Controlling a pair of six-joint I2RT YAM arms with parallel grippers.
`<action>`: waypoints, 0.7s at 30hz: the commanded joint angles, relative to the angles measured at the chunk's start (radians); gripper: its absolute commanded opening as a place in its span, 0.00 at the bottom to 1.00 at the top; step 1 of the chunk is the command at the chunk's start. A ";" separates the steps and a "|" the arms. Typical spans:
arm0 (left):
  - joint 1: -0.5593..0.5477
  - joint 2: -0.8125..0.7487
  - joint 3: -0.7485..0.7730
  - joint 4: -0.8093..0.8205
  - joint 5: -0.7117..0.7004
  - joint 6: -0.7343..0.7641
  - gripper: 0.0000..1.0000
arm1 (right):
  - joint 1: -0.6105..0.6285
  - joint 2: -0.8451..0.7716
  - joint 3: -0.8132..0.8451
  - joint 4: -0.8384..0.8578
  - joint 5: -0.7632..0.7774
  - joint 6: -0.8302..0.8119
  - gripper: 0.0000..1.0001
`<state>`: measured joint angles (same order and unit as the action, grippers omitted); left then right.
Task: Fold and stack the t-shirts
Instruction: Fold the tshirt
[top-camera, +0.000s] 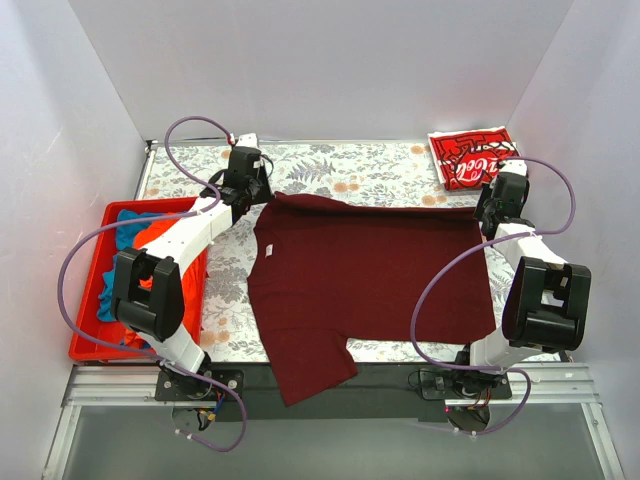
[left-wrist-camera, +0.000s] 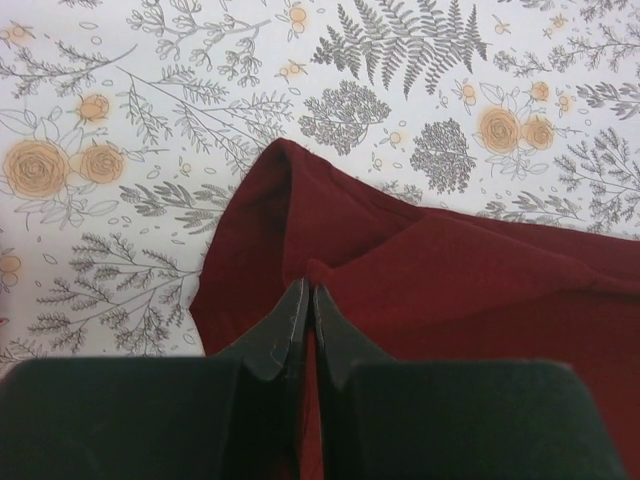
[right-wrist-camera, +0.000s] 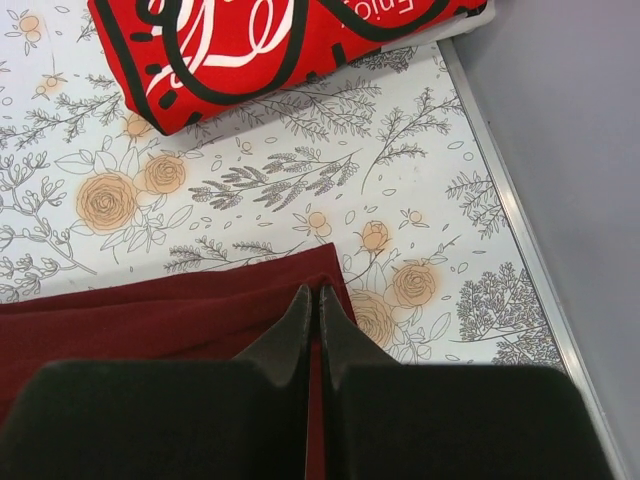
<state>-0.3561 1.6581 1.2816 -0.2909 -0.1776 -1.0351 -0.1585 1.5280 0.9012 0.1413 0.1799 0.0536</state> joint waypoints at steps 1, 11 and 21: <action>-0.017 -0.060 -0.022 -0.069 -0.019 -0.029 0.00 | -0.013 -0.022 -0.008 0.038 0.038 0.011 0.01; -0.056 -0.144 -0.097 -0.152 -0.097 -0.101 0.00 | -0.015 -0.023 -0.041 0.023 0.078 0.028 0.01; -0.129 -0.205 -0.175 -0.183 -0.143 -0.201 0.00 | -0.019 0.015 -0.045 -0.008 0.093 0.043 0.01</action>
<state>-0.4709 1.5024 1.1316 -0.4511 -0.2703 -1.1942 -0.1646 1.5345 0.8673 0.1276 0.2348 0.0811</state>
